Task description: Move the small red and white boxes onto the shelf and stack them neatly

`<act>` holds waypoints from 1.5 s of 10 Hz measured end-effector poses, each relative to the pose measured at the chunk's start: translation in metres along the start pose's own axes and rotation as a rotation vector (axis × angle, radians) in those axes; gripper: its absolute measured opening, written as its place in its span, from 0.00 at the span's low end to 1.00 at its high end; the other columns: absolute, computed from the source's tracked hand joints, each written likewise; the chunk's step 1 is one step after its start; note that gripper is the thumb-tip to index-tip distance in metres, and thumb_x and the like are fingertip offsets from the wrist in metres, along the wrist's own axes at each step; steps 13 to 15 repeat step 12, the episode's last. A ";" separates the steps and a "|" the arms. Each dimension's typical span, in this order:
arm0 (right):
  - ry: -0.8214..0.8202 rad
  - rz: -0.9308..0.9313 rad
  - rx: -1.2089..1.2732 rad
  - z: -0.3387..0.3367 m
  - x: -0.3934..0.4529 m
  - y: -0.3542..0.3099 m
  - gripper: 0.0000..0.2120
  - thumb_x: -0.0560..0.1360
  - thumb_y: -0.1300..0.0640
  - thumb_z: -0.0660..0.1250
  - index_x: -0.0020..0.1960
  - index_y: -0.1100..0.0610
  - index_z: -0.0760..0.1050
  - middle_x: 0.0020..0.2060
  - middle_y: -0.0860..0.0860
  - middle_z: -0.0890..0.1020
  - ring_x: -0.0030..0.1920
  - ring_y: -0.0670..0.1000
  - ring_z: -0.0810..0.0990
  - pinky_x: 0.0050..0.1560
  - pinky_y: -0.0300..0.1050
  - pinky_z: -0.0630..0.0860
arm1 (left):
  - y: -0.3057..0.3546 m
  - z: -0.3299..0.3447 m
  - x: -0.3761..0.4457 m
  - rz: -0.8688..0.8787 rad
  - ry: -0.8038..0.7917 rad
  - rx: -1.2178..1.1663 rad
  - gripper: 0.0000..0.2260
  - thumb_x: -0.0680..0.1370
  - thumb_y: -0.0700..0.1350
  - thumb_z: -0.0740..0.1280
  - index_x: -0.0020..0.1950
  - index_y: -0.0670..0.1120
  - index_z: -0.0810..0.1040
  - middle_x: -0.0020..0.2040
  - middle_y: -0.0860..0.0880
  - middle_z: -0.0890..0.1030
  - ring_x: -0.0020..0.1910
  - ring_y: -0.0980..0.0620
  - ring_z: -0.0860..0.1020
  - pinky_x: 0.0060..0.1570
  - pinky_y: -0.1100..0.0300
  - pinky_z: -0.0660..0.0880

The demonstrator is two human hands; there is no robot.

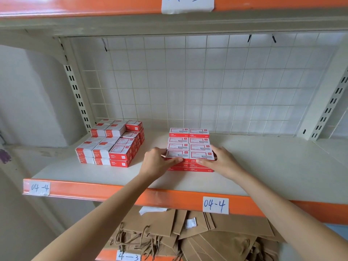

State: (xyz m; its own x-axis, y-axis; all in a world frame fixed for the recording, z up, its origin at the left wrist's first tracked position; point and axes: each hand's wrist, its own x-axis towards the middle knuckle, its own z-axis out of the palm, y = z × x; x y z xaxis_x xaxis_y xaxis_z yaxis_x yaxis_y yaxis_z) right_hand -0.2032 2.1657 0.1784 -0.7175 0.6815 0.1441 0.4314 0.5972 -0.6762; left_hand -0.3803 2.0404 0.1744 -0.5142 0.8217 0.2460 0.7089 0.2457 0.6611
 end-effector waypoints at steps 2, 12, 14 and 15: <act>0.007 0.097 0.030 -0.009 0.020 0.006 0.16 0.75 0.38 0.60 0.56 0.45 0.75 0.54 0.48 0.80 0.57 0.49 0.77 0.60 0.50 0.73 | -0.001 -0.009 0.020 -0.074 -0.003 -0.015 0.25 0.71 0.66 0.65 0.37 0.42 0.80 0.32 0.46 0.79 0.32 0.51 0.73 0.32 0.58 0.65; -0.045 -0.246 -0.639 -0.002 0.027 -0.068 0.21 0.79 0.48 0.59 0.67 0.58 0.68 0.63 0.54 0.71 0.65 0.54 0.66 0.64 0.50 0.66 | 0.021 -0.055 0.029 0.242 -0.084 0.662 0.15 0.79 0.48 0.61 0.64 0.45 0.76 0.62 0.44 0.78 0.59 0.42 0.76 0.54 0.53 0.75; -0.045 -0.246 -0.639 -0.002 0.027 -0.068 0.21 0.79 0.48 0.59 0.67 0.58 0.68 0.63 0.54 0.71 0.65 0.54 0.66 0.64 0.50 0.66 | 0.021 -0.055 0.029 0.242 -0.084 0.662 0.15 0.79 0.48 0.61 0.64 0.45 0.76 0.62 0.44 0.78 0.59 0.42 0.76 0.54 0.53 0.75; -0.045 -0.246 -0.639 -0.002 0.027 -0.068 0.21 0.79 0.48 0.59 0.67 0.58 0.68 0.63 0.54 0.71 0.65 0.54 0.66 0.64 0.50 0.66 | 0.021 -0.055 0.029 0.242 -0.084 0.662 0.15 0.79 0.48 0.61 0.64 0.45 0.76 0.62 0.44 0.78 0.59 0.42 0.76 0.54 0.53 0.75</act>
